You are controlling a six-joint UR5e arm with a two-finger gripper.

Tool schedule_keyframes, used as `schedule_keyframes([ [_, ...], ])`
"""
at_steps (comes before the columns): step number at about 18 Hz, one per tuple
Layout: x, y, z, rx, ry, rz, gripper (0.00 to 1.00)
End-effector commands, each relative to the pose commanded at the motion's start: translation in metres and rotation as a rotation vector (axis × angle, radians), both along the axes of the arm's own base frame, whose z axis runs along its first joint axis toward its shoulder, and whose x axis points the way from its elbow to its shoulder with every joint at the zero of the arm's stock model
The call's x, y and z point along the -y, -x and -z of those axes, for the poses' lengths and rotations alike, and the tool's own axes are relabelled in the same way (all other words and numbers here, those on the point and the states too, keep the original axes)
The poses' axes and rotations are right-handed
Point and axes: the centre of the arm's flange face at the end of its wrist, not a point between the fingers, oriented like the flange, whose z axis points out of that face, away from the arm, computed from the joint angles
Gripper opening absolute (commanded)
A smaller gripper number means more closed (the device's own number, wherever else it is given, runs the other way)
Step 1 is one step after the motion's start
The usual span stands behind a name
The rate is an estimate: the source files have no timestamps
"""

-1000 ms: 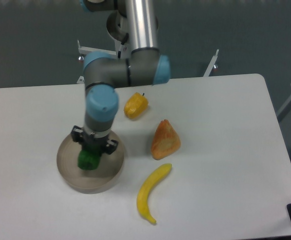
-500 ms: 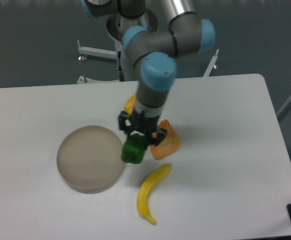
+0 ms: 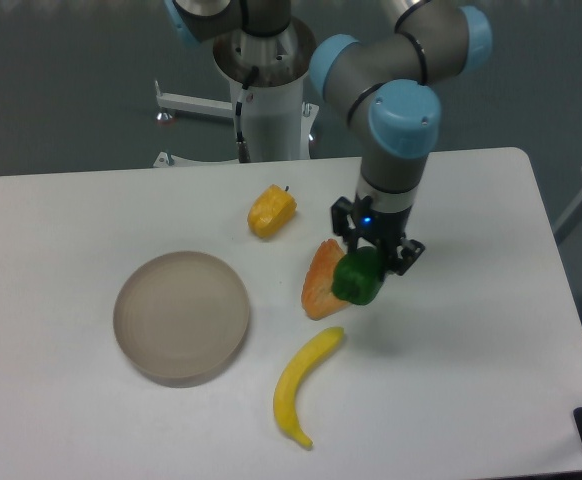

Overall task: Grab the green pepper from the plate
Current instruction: 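Lift the green pepper off the plate and carry it past the orange slice, then raise the held green pepper and hold it above the table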

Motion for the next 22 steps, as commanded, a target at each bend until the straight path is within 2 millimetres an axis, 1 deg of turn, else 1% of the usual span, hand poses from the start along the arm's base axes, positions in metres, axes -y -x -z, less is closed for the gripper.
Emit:
schedule_keyframes([
  [1, 0.005, 0.005, 0.0, -0.008, 0.013, 0.039, 0.33],
  [4, 0.009, 0.01, -0.001, -0.028, 0.039, 0.129, 0.33],
  [5, 0.014, 0.014, -0.003, -0.016, 0.057, 0.2, 0.33],
  [6, 0.015, 0.014, -0.005, -0.001, 0.071, 0.228, 0.33],
  [9, 0.017, 0.017, -0.01, 0.02, 0.082, 0.234, 0.33],
  [14, 0.016, 0.013, -0.006, 0.026, 0.089, 0.249, 0.33],
  [17, 0.017, 0.014, -0.006, 0.025, 0.091, 0.323, 0.33],
  [22, 0.017, 0.014, -0.006, 0.026, 0.092, 0.328, 0.33],
])
